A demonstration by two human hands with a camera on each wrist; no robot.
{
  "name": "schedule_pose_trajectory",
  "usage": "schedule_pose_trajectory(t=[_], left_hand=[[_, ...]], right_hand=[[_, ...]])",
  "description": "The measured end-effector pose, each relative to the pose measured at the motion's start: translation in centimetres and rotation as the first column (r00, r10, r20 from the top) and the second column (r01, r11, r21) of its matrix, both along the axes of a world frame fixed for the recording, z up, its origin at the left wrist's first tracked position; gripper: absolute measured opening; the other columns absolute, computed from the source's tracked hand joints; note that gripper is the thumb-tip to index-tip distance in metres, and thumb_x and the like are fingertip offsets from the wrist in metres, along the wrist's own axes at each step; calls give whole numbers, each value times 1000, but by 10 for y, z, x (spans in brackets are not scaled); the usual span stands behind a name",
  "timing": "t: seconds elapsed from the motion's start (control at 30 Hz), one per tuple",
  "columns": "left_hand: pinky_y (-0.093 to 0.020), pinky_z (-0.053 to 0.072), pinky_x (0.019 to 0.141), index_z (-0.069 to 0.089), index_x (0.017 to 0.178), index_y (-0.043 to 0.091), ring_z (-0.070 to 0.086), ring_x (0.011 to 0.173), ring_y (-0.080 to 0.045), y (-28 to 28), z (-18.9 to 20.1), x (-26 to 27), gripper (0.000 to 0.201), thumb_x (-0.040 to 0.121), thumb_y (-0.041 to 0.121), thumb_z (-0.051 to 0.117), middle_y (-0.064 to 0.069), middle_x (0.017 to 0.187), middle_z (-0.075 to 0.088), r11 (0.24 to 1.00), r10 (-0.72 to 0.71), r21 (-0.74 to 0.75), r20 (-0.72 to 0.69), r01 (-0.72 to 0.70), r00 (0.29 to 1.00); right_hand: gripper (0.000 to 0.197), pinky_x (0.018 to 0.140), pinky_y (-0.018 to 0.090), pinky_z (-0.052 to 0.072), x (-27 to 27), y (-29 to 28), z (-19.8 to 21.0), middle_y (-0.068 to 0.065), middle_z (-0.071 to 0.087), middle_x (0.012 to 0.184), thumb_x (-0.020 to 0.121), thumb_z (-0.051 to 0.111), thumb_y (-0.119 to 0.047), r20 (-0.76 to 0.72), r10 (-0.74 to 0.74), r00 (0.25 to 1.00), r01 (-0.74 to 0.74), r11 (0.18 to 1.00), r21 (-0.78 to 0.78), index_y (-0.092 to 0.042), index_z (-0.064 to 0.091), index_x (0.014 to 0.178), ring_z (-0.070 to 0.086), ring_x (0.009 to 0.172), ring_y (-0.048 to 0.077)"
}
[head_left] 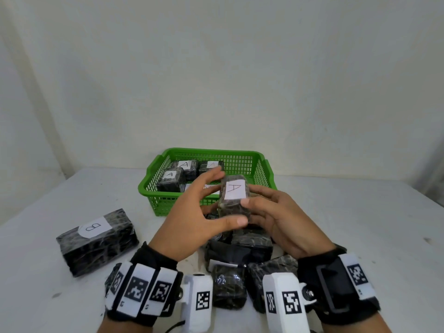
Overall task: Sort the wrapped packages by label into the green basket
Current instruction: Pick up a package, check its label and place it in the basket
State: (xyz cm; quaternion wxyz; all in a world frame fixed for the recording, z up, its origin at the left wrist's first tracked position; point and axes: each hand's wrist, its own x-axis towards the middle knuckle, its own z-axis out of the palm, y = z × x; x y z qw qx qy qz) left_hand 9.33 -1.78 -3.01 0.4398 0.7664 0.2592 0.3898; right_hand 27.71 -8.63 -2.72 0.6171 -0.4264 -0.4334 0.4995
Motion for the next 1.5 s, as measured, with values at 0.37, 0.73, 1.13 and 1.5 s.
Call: schedule_pose_trajectory(t=[0.37,0.73,1.13,1.5], left_hand=[[-41,55,100,56,127,34,65,117,-11,5,-2,-1,80,63,1,92,13,129,63,996,-4,-93,58,10,998],[-39,47,110,55,132,32,61,123,-10,2,-1,2,83,66,-7,87,10,128,65,999,-35,1,80,35,996],[-35,56,98,68,113,25,70,108,-11,-2,1,2,56,68,0,89,9,113,72,997,-48,66,9,47,999],[-36,55,99,67,116,26,71,106,-9,2,1,-1,58,67,6,90,10,111,74,999,16,30,64,-18,998]], right_hand=[[53,87,38,61,-1,1,1,16,75,120,78,81,-21,60,-47,997,46,999,19,-16,68,129,74,100,25],[24,78,30,62,-2,-1,1,15,78,100,80,80,-25,43,48,998,-45,996,-74,-11,81,100,73,88,24],[46,89,42,60,-2,7,-11,14,80,108,72,92,-24,147,-69,987,77,996,-47,-8,77,113,76,101,30],[40,77,32,61,-4,4,-3,13,79,104,84,77,-26,21,-30,999,31,998,-45,-7,71,118,75,88,22]])
